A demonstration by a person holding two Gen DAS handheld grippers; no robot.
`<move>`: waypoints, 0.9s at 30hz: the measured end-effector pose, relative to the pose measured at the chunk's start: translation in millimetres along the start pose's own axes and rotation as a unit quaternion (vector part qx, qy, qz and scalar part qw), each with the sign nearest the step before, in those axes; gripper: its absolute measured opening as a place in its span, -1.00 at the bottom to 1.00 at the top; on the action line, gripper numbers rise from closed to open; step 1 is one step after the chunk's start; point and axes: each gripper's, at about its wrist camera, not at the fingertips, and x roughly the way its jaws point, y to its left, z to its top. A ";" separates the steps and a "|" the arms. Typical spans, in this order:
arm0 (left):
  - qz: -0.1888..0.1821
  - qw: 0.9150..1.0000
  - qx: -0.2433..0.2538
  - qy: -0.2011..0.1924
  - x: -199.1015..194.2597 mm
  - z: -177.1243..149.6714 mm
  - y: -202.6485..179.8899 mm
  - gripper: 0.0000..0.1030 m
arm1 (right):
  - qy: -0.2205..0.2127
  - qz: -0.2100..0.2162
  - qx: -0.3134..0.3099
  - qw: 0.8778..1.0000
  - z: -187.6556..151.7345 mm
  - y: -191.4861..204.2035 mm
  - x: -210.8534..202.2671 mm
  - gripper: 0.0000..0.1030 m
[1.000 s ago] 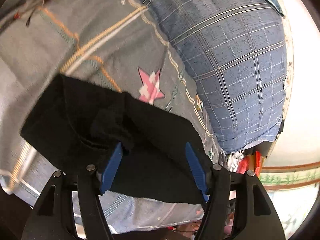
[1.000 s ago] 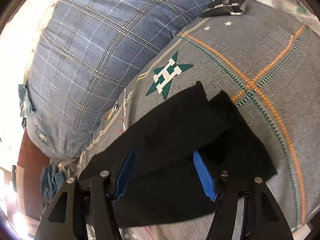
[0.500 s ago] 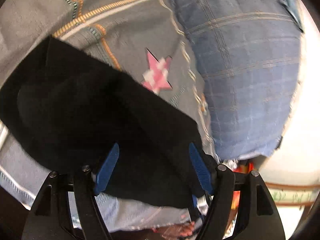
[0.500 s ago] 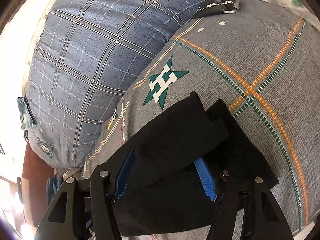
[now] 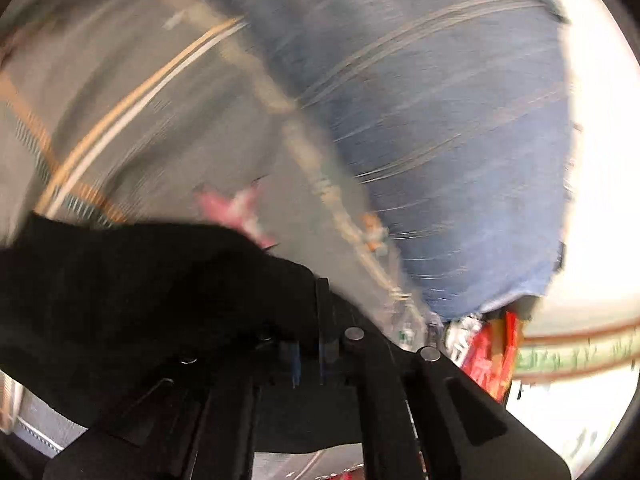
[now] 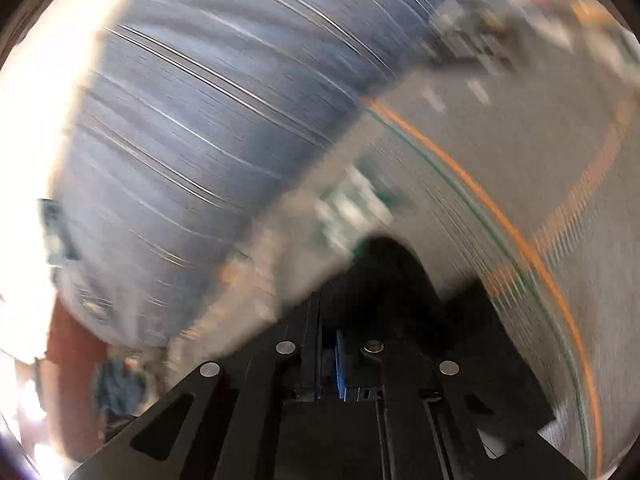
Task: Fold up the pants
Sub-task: 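Lift the waistband with both grippers and fold it over toward the hem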
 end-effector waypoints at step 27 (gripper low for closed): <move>-0.015 0.996 0.055 0.064 -44.3 -87.0 109.1 -0.89 | 0.016 -0.074 -0.089 0.993 -84.2 -58.8 -54.2 -0.68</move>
